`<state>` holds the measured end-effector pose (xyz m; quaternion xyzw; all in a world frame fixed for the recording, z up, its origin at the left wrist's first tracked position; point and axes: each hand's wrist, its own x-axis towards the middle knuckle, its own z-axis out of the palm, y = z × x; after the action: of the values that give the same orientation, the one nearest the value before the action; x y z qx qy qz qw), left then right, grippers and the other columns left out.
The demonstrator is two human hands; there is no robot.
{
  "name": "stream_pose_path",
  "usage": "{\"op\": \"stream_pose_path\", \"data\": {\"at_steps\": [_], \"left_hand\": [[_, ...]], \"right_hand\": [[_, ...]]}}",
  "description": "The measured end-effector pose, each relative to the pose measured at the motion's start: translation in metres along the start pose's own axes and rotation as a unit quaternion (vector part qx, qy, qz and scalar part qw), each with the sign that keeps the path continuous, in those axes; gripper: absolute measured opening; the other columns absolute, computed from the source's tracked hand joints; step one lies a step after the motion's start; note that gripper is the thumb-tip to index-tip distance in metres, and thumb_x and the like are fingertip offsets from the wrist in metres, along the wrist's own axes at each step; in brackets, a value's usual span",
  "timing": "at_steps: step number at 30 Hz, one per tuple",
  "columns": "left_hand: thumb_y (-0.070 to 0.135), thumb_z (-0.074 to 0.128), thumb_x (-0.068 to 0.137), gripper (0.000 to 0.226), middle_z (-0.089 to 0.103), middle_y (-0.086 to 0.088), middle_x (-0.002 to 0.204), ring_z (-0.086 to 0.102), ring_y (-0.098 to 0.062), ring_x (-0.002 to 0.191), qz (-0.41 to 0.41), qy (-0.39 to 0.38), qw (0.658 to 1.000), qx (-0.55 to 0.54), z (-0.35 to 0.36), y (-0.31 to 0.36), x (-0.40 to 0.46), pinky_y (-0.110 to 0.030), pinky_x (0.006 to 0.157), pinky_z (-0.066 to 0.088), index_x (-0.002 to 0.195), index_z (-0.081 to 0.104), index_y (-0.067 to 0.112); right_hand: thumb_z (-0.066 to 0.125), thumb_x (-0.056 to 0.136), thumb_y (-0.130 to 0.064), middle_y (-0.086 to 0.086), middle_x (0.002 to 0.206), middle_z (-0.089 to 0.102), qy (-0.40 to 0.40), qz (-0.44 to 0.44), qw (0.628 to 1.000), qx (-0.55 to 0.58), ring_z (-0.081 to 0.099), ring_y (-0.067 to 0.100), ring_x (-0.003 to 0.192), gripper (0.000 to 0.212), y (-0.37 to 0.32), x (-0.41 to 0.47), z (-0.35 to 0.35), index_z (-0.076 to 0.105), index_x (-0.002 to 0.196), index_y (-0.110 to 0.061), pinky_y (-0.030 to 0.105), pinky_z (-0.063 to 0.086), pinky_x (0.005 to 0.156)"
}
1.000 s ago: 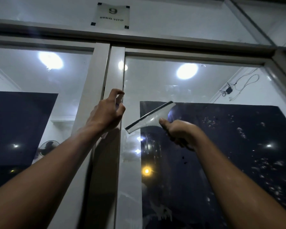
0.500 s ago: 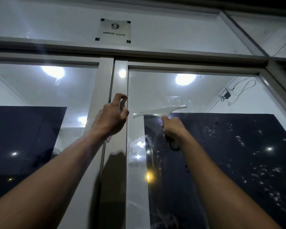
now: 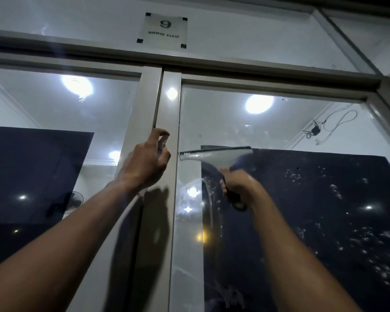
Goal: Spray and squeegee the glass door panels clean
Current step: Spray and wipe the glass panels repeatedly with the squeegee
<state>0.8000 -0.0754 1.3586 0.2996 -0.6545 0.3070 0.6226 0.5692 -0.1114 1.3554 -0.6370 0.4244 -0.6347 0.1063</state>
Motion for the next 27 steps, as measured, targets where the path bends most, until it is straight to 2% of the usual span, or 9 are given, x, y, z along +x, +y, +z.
{"op": "stream_pose_path", "data": {"at_steps": [2,5,9,11,14,18,22,25,27], "left_hand": [[0.026,0.048,0.1,0.036,0.068,-0.013,0.108,0.064,-0.037,0.088,-0.006,-0.001,1.0,0.001,0.003,0.002,0.0,-0.049,0.081,0.054,0.134,0.039,0.032],[0.026,0.047,0.101,0.036,0.067,-0.016,0.105,0.063,-0.038,0.086,-0.009,-0.007,1.0,-0.003,0.004,0.01,0.001,-0.051,0.081,0.055,0.135,0.038,0.031],[0.024,0.048,0.102,0.038,0.067,-0.015,0.11,0.063,-0.035,0.09,0.005,-0.011,1.0,-0.005,0.002,0.019,0.002,-0.049,0.081,0.054,0.139,0.04,0.026],[0.025,0.048,0.102,0.039,0.067,-0.014,0.112,0.064,-0.034,0.092,0.009,-0.008,1.0,-0.005,0.0,0.021,0.002,-0.048,0.082,0.054,0.14,0.039,0.026],[0.024,0.048,0.102,0.039,0.067,-0.015,0.112,0.064,-0.035,0.091,0.009,-0.012,1.0,-0.004,-0.003,0.02,0.001,-0.048,0.082,0.054,0.14,0.039,0.026],[0.023,0.047,0.103,0.038,0.066,-0.014,0.11,0.061,-0.031,0.085,0.019,-0.02,1.0,0.003,-0.004,0.02,-0.009,-0.043,0.077,0.052,0.14,0.038,0.025],[0.024,0.046,0.102,0.037,0.067,-0.016,0.11,0.063,-0.034,0.086,0.016,-0.021,1.0,0.001,-0.003,0.024,-0.018,-0.05,0.08,0.055,0.138,0.038,0.027],[0.025,0.046,0.102,0.038,0.067,-0.016,0.111,0.063,-0.032,0.087,0.018,-0.034,0.999,-0.005,-0.001,0.029,-0.02,-0.048,0.079,0.055,0.139,0.038,0.026],[0.024,0.047,0.103,0.04,0.066,-0.017,0.112,0.063,-0.029,0.087,0.02,-0.041,0.999,-0.011,0.0,0.033,-0.022,-0.043,0.076,0.053,0.141,0.037,0.024]], "right_hand": [[0.046,0.101,-0.04,0.009,0.067,0.057,0.008,0.026,1.0,0.013,0.053,0.022,0.058,0.043,0.027,-0.018,0.006,0.056,0.07,-0.012,0.037,0.05,0.062],[0.047,0.098,-0.043,0.009,0.062,0.058,0.023,0.032,0.999,0.038,0.055,0.022,0.053,0.047,0.045,-0.038,0.014,0.059,0.068,-0.009,0.04,0.052,0.062],[0.047,0.085,-0.061,0.016,0.085,0.057,0.044,0.012,0.999,0.011,0.056,0.028,0.077,0.051,0.032,-0.007,0.014,0.06,0.084,-0.012,0.05,0.056,0.084],[0.046,0.095,-0.051,0.014,0.085,0.059,0.047,0.007,0.999,0.008,0.056,0.026,0.076,0.042,0.004,-0.002,0.008,0.055,0.08,-0.013,0.04,0.056,0.077],[0.045,0.101,-0.041,0.011,0.082,0.061,0.058,-0.023,0.998,0.004,0.058,0.021,0.069,0.037,-0.017,0.003,-0.002,0.052,0.077,-0.014,0.034,0.052,0.066],[0.047,0.097,-0.05,0.018,0.092,0.062,0.032,0.024,0.998,-0.041,0.058,0.028,0.082,0.046,0.021,-0.011,0.007,0.06,0.081,-0.009,0.046,0.054,0.088],[0.046,0.095,-0.053,0.023,0.099,0.07,0.04,0.066,0.996,-0.039,0.067,0.034,0.085,0.057,0.064,-0.05,0.015,0.068,0.097,-0.001,0.047,0.055,0.082],[0.046,0.092,-0.052,0.027,0.104,0.069,0.049,0.066,0.996,-0.034,0.069,0.038,0.089,0.058,0.053,-0.046,0.012,0.068,0.101,0.001,0.046,0.056,0.08],[0.046,0.089,-0.05,0.031,0.109,0.066,0.052,0.062,0.996,-0.032,0.064,0.035,0.081,0.06,0.034,-0.027,0.006,0.066,0.103,0.005,0.043,0.054,0.075]]}}
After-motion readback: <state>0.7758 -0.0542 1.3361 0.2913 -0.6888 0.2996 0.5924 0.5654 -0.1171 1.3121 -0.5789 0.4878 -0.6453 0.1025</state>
